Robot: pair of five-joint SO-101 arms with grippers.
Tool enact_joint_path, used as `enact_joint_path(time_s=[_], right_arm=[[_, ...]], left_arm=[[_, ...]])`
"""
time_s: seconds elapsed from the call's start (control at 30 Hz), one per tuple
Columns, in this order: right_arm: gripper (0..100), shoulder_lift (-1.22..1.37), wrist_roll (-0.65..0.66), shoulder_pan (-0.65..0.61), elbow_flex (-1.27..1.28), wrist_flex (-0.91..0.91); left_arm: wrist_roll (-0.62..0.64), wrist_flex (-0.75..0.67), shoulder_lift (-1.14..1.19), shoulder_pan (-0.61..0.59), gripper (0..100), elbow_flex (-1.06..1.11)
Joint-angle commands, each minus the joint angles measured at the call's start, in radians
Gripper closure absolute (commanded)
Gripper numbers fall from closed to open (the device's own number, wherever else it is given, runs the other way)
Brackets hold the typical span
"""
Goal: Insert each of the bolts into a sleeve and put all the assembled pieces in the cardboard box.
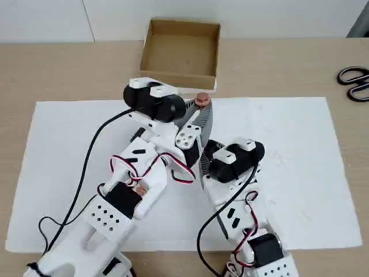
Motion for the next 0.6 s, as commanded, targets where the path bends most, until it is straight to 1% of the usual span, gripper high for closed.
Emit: enact_joint_path(time_s=[0.0,0.23,0.4,0.57], right_arm=[[99.5,-0.013,-0.011,0.004,-0.006,-0.025],[99.5,-0.013,-0.011,0.004,-0.006,-0.025],[99.5,-0.013,-0.011,0.004,-0.006,-0.025],[99.5,-0.013,-0.011,0.005,-0.006,-0.025]], left_arm=[[0.005,0.034,-0.037,0.005,99,-0.074],[0.008,0.04,-0.037,0.008,99,-0.068],[0.009,0.046,-0.037,0.054,99,-0.051],[0.009,0.046,-0.037,0.057,99,-0.05]])
